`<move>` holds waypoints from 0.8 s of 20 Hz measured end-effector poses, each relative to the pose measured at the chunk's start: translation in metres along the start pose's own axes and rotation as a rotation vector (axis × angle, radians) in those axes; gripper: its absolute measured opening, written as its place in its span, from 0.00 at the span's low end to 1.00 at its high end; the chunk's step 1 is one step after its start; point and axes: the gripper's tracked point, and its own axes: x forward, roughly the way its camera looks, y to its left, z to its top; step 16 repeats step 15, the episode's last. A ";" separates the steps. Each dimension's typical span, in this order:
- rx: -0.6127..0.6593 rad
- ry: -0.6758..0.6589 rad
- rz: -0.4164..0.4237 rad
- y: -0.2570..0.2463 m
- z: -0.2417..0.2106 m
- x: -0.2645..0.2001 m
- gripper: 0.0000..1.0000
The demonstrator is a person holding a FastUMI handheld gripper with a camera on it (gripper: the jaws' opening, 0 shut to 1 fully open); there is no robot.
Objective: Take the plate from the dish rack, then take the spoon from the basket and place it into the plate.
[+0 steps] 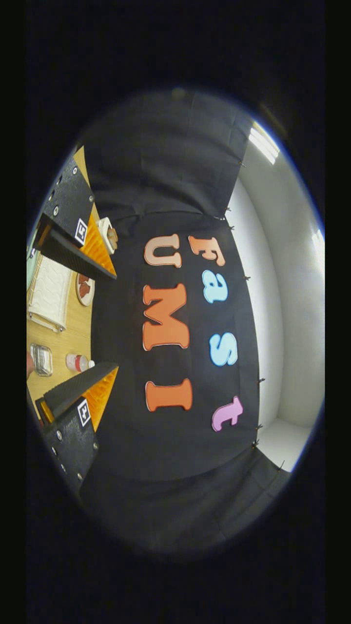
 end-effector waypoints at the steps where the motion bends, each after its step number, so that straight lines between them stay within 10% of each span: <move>1: -0.003 -0.016 -0.003 0.001 0.007 -0.001 0.98; 16: -0.075 -0.151 -0.048 -0.008 0.056 -0.011 0.98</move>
